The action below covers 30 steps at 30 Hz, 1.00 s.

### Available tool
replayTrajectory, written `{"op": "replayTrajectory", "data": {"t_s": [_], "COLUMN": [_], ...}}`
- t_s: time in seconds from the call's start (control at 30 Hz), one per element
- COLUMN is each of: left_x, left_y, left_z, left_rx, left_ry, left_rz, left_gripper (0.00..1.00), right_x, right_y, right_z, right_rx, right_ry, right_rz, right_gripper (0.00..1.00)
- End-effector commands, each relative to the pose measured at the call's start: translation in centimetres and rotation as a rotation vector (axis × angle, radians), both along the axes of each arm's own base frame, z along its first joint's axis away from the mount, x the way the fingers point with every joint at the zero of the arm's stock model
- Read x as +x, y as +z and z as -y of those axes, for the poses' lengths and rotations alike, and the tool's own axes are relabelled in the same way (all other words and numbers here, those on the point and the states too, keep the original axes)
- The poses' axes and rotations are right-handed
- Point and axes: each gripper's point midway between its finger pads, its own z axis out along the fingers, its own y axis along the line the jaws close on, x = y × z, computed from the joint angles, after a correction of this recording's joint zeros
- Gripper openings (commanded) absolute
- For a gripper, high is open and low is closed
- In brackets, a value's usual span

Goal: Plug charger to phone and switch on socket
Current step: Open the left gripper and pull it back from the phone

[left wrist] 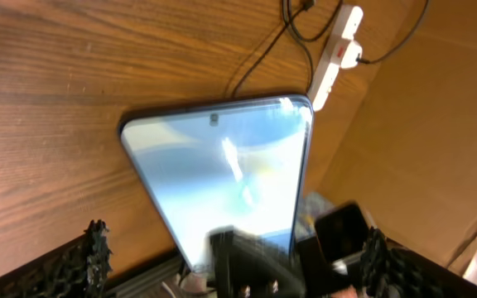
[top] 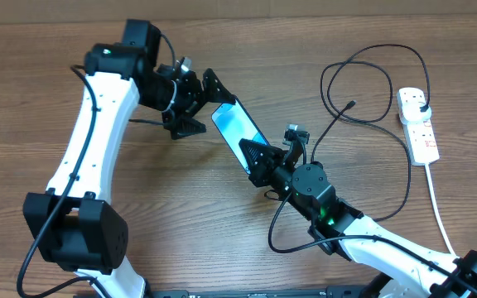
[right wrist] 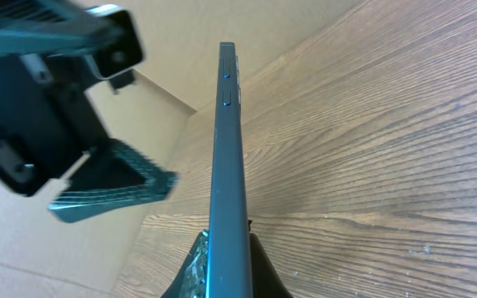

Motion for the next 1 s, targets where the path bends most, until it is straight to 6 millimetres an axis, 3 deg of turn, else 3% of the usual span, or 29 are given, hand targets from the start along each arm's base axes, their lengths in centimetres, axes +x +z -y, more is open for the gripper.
{"op": "replayTrajectory", "data": {"t_s": [0.0, 0.2, 0.4, 0.6, 0.77, 0.87, 0.97], "left_x": [0.4, -1.0, -3.2, -7.7, -12.1, -13.8, -15.1], "left_y": [2.3, 4.6, 6.7, 11.3, 14.7, 14.4, 12.3], "left_z": [-0.9, -3.3, -7.1, -11.6, -14.3, -14.9, -15.7], "left_rx": [-0.024, 0.056, 0.3, 0.545, 0.656, 0.662, 0.661], "left_ry": [-0.057, -0.104, -0.047, 0.113, 0.264, 0.329, 0.433], "left_rz": [0.115, 0.183, 0.272, 0.419, 0.573, 0.588, 0.546], "left_gripper": [1.0, 1.0, 1.0, 1.0, 1.0, 0.99, 1.0], "right_x": [0.5, 0.8, 1.0, 1.7, 1.7, 1.7, 1.7], "right_y": [2.9, 2.8, 3.9, 2.0, 2.3, 2.4, 2.3], "right_z": [0.2, 1.5, 2.3, 3.9, 3.9, 3.9, 3.9], "right_rx": [0.059, 0.056, 0.159, 0.183, 0.196, 0.219, 0.235], "right_ry": [0.003, -0.023, -0.001, -0.048, -0.014, -0.018, -0.023], "right_rz": [0.041, 0.009, -0.041, -0.163, -0.163, -0.178, -0.196], "right_gripper": [0.04, 0.04, 0.04, 0.04, 0.04, 0.04, 0.04]}}
